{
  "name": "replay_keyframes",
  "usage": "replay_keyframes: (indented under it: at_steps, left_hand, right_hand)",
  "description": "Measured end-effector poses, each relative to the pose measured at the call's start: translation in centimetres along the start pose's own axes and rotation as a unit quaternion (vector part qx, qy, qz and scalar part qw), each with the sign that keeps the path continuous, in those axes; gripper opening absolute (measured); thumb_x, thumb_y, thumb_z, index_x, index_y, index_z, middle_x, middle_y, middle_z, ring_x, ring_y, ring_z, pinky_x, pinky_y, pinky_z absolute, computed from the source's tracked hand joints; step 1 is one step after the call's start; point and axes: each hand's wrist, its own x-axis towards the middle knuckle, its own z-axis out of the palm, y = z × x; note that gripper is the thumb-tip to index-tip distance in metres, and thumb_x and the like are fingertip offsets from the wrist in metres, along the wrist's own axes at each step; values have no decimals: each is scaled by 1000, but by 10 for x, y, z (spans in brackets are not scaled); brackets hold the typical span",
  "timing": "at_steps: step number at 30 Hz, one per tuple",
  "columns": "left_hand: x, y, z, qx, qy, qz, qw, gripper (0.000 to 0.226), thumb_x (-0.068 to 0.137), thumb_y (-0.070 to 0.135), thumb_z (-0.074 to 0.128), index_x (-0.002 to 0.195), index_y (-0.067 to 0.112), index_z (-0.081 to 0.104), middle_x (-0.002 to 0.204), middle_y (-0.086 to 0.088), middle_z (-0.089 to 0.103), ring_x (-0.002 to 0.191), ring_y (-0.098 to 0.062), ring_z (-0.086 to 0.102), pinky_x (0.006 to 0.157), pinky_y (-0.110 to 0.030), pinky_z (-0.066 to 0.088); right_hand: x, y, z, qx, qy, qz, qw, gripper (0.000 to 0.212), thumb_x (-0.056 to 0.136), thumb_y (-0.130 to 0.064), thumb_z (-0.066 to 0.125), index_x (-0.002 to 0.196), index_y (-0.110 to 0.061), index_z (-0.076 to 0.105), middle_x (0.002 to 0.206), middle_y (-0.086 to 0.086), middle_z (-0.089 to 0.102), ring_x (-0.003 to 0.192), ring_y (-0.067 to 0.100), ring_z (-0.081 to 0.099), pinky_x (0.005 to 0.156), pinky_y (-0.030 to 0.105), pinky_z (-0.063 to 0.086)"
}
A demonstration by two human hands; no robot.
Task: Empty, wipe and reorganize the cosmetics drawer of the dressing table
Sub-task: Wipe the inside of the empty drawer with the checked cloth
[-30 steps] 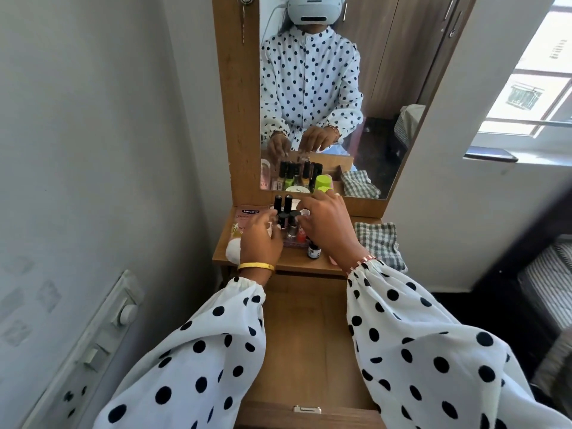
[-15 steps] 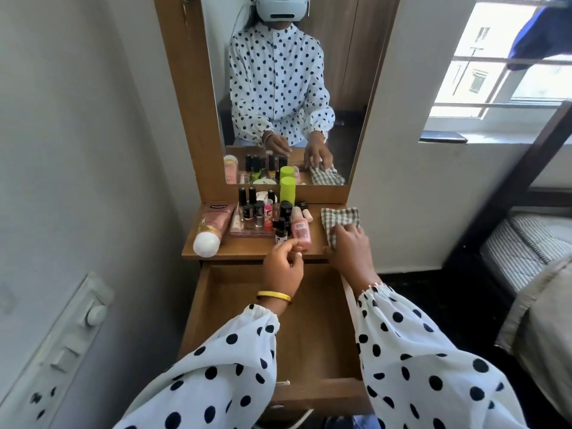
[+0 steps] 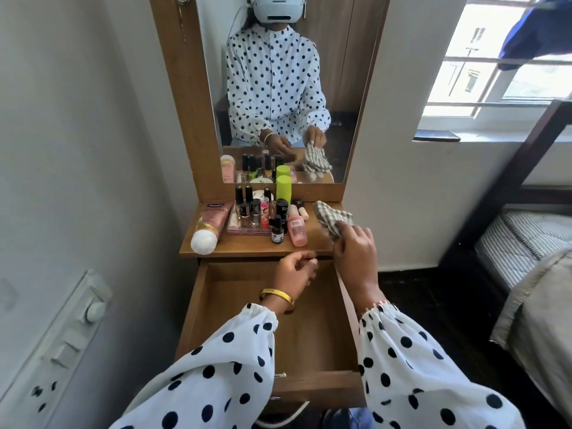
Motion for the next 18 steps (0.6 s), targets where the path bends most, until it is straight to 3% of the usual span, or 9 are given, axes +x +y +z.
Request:
replay_keyframes:
  at_steps: [4,6,8,11,13,16,18]
  left_hand:
    - [-1,24,11,-188,6,-47,981,28,95,28,45,113,10,55,92,-8,62,74,-17,60,62,-25,53]
    - [1,31,9,-259,11,-73,963,39,93,36,46,116,6,56,97,-11,64,87,-25,62,72,-32,56]
    - [1,32,4,-264,22,-79,961,36,91,34,52,112,5,58,96,-10,65,89,-23,63,84,-35,53]
    - [-4,27,-6,-262,48,-93,959,25,92,19,53,112,5,56,85,-5,62,77,-19,60,73,-28,50]
    - [-6,20,-14,-250,69,-102,961,22,92,22,52,109,9,56,87,-5,63,84,-24,61,76,-32,51]
    - [-9,15,-22,-248,76,-102,961,23,92,27,53,107,11,60,99,-11,65,101,-30,62,95,-43,49]
    - [-13,16,-24,-254,61,-94,961,18,92,23,53,100,11,63,96,-9,66,96,-27,63,93,-41,49]
  right_hand:
    - [-20,-21,-14,30,31,-41,998,37,69,11,65,105,1,66,93,14,69,82,28,60,77,28,46]
    - [-32,-32,-17,55,14,-73,996,30,75,3,60,104,-1,67,94,12,70,83,26,60,78,27,46]
    - [-43,-39,-18,81,-33,-90,992,29,80,-11,53,104,-5,67,96,8,70,88,20,58,79,27,48]
    - [-54,-42,-17,120,-107,-77,984,32,78,-11,65,110,-8,66,106,5,68,99,16,54,85,32,53]
    - [-59,-44,-17,144,-120,-66,980,35,76,-8,67,111,-7,66,109,6,66,103,15,52,90,31,50]
    - [-61,-54,-20,163,-122,-1,979,41,79,-6,64,121,-7,59,119,5,59,113,16,49,100,26,42]
    - [-61,-61,-21,176,-140,53,973,50,82,-7,61,131,-8,50,127,5,52,119,16,46,101,18,34]
